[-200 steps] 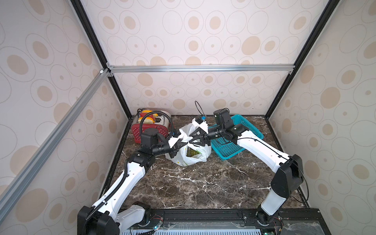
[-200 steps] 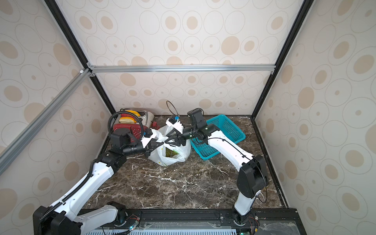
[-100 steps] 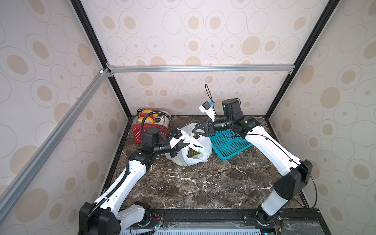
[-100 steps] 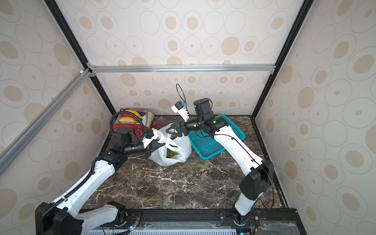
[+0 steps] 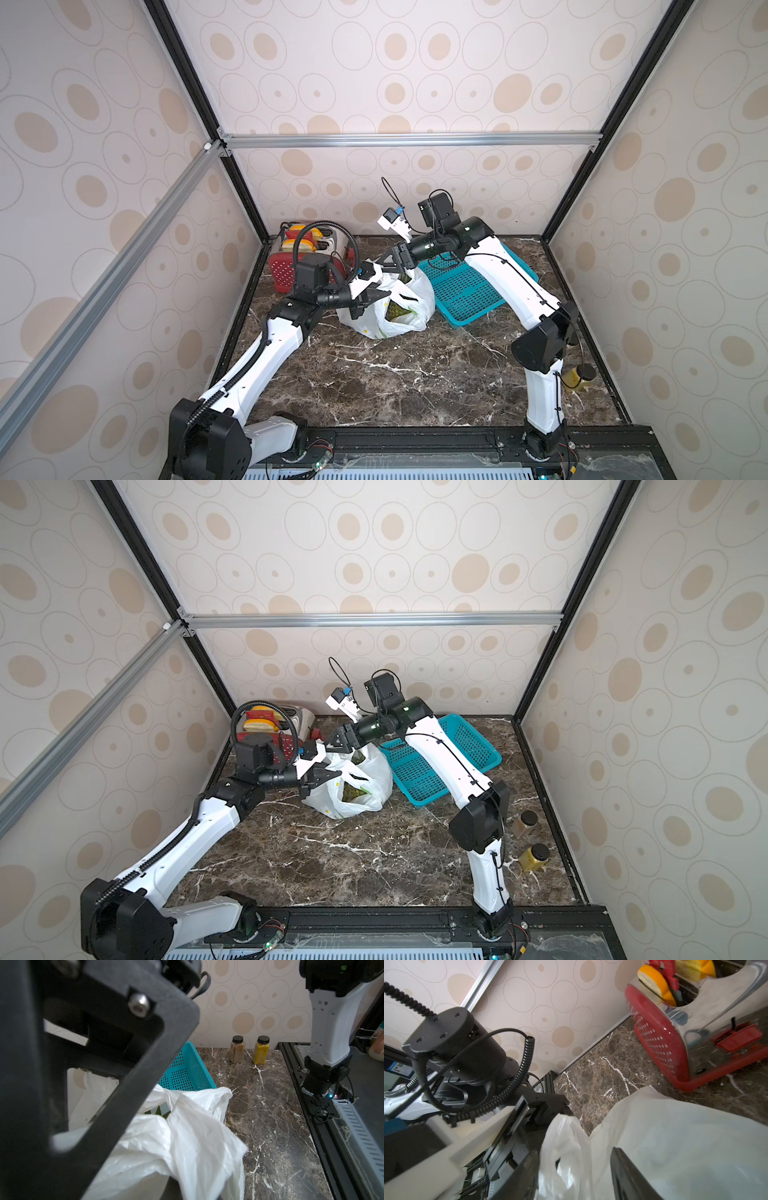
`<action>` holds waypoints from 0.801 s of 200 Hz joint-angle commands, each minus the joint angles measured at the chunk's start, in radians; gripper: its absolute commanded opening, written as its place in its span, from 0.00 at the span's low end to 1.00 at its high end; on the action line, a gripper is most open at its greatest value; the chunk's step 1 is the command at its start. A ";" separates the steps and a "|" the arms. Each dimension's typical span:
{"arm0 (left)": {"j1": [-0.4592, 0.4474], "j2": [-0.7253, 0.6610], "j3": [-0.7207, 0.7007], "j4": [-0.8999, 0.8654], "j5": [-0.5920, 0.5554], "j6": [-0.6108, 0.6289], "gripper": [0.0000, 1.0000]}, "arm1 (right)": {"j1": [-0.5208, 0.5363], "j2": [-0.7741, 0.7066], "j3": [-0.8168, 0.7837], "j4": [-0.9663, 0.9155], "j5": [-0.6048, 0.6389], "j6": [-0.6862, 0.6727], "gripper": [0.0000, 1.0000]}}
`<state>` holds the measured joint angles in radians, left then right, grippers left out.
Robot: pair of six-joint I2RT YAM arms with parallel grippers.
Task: Place the pineapple into a plastic bag & tie a knot
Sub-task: Cross the plastic bag at the center of the board.
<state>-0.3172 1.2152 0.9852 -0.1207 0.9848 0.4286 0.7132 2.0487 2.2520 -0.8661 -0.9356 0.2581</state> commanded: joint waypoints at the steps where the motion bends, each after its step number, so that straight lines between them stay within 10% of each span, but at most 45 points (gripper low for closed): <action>1: -0.007 0.010 0.046 -0.025 0.040 0.042 0.10 | 0.005 0.024 0.038 -0.024 -0.065 0.024 0.55; 23: -0.007 0.015 0.050 -0.030 0.040 0.045 0.10 | 0.005 0.038 0.038 -0.022 -0.092 0.031 0.45; 55: -0.007 0.015 0.050 -0.042 0.028 0.037 0.10 | 0.002 0.028 0.038 0.000 -0.116 0.024 0.00; 160: -0.008 -0.051 -0.046 0.064 -0.033 -0.087 0.14 | -0.025 -0.320 -0.486 0.295 0.146 -0.060 0.00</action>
<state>-0.3210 1.1782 0.9516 -0.1127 0.9554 0.3897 0.6849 1.7576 1.8359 -0.7006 -0.8413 0.2089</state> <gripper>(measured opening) 0.135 0.045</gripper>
